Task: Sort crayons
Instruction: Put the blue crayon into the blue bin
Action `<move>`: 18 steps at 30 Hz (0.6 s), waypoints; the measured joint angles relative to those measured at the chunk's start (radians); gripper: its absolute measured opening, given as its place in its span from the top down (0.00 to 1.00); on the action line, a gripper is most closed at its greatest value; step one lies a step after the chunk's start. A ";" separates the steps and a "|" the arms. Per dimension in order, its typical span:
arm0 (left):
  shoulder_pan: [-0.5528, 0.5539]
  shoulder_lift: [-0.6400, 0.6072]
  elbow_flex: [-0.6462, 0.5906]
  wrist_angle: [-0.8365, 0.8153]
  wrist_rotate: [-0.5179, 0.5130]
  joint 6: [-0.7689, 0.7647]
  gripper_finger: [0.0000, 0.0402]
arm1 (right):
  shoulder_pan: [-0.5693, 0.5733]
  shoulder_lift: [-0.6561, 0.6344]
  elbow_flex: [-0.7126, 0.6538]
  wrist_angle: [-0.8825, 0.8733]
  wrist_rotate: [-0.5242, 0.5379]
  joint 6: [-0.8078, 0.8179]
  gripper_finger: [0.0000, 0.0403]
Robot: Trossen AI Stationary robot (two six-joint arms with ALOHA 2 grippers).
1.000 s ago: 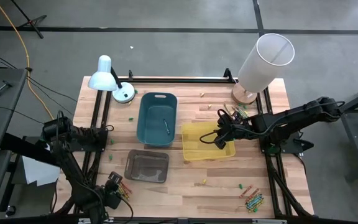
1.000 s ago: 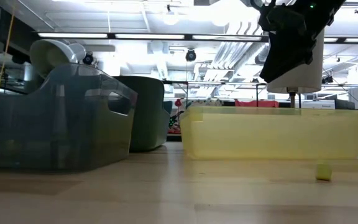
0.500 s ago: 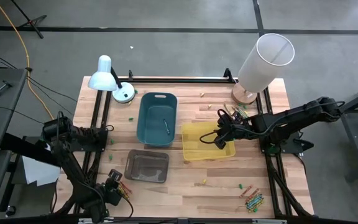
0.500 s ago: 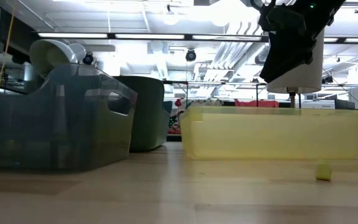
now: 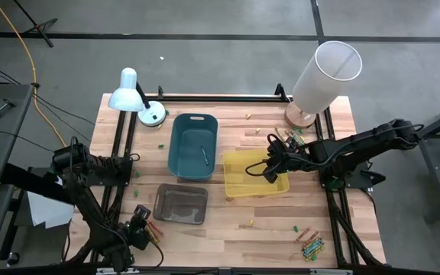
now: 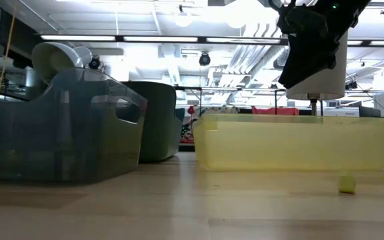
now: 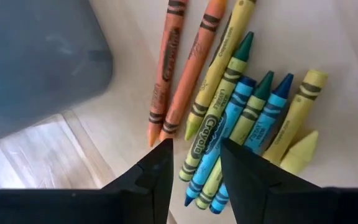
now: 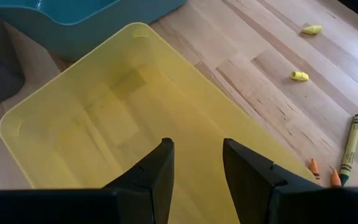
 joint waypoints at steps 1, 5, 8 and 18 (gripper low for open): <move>0.000 0.000 0.000 -0.002 0.000 0.000 0.70 | 0.000 0.000 0.000 0.000 0.000 0.000 0.68; 0.000 -0.003 0.031 -0.041 0.000 -0.038 0.70 | 0.000 0.000 0.000 0.000 0.000 0.000 0.68; -0.007 -0.004 0.062 -0.071 0.017 -0.074 0.70 | 0.000 0.000 0.000 0.000 0.000 0.000 0.68; -0.036 -0.004 0.045 -0.009 0.070 -0.114 0.70 | 0.000 0.000 0.000 0.000 0.001 0.000 0.68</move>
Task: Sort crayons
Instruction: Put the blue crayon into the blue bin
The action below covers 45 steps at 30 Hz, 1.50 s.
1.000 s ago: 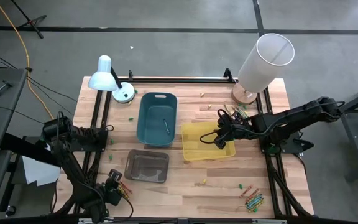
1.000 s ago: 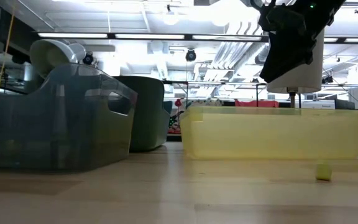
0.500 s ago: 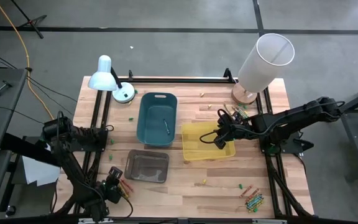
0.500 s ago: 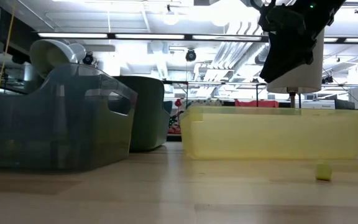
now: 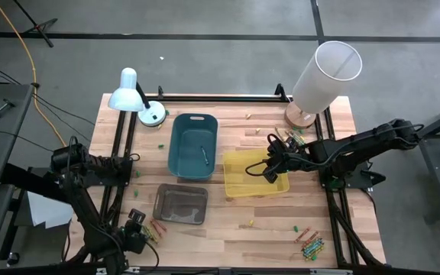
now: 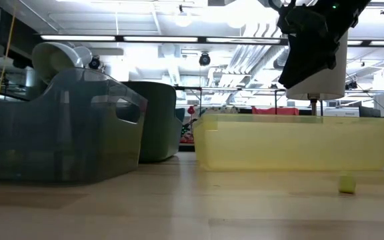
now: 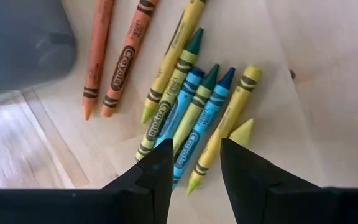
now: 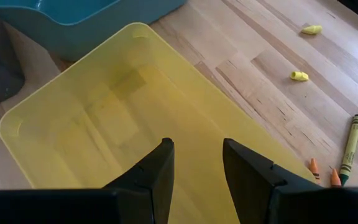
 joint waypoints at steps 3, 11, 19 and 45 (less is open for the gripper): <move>0.001 0.000 -0.015 0.006 -0.012 0.000 0.70 | 0.000 0.000 0.000 0.000 0.000 0.000 0.68; 0.001 0.000 -0.074 0.065 0.014 0.004 0.70 | 0.000 0.000 0.000 0.000 0.000 0.000 0.68; 0.004 0.000 -0.075 0.065 -0.046 0.037 0.70 | 0.000 0.000 0.000 0.000 0.000 0.000 0.68; 0.009 -0.002 -0.073 0.063 0.031 0.067 0.70 | 0.000 0.000 0.000 0.000 0.000 0.000 0.68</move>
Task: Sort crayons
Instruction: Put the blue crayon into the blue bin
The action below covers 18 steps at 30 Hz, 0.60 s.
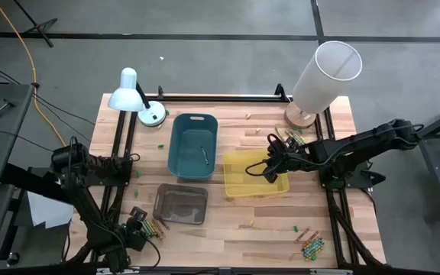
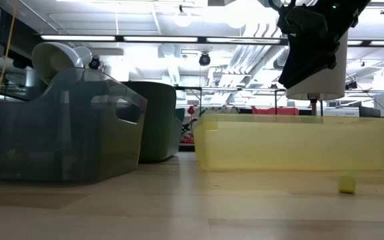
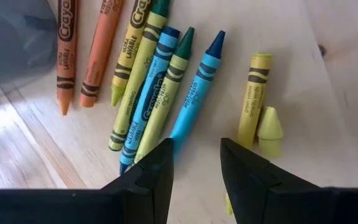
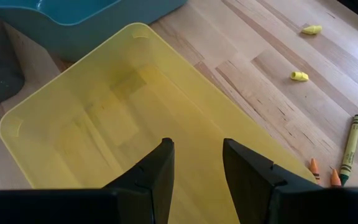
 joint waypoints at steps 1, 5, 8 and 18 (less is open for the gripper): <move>0.003 0.000 0.000 -0.001 0.000 0.006 0.70 | 0.000 0.000 0.000 0.000 0.000 0.000 0.68; 0.015 0.000 -0.001 -0.002 0.001 0.015 0.70 | 0.000 0.000 0.000 0.000 0.000 0.000 0.68; 0.017 0.001 -0.001 -0.002 0.004 0.044 0.70 | 0.000 0.000 0.000 0.000 0.000 0.000 0.68; 0.017 0.001 -0.002 -0.001 0.002 0.099 0.70 | 0.000 0.000 0.000 0.000 0.000 0.000 0.68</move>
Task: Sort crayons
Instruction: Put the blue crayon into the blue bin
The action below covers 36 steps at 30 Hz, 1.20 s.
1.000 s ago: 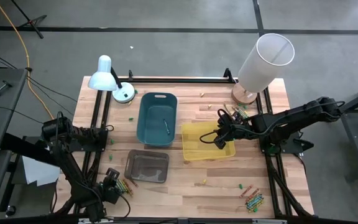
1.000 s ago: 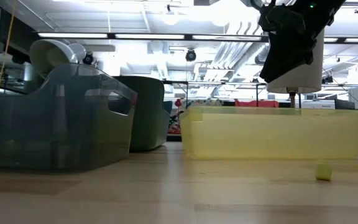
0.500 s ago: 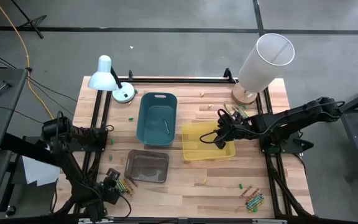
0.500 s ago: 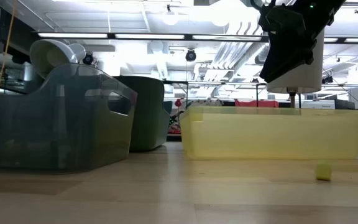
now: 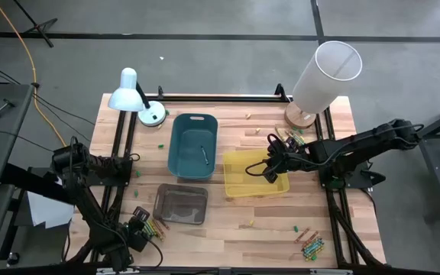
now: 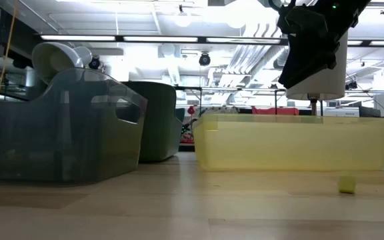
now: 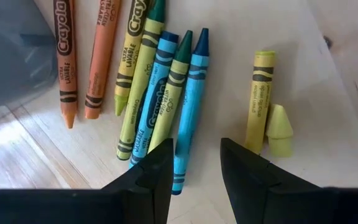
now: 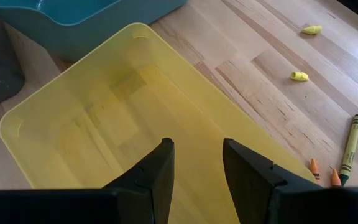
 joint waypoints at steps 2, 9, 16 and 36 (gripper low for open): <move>0.002 0.000 -0.008 0.009 -0.001 -0.013 0.71 | 0.000 0.000 0.000 0.000 0.000 0.000 0.68; 0.018 -0.005 -0.049 0.072 0.031 -0.033 0.76 | 0.000 0.000 0.000 0.000 0.000 0.000 0.68; 0.023 -0.003 -0.049 0.070 0.042 -0.057 0.89 | 0.000 0.000 0.000 0.000 0.000 0.000 0.68; 0.017 -0.346 0.112 -0.202 -0.256 -0.310 1.00 | 0.000 0.000 0.000 0.013 -0.003 0.000 0.68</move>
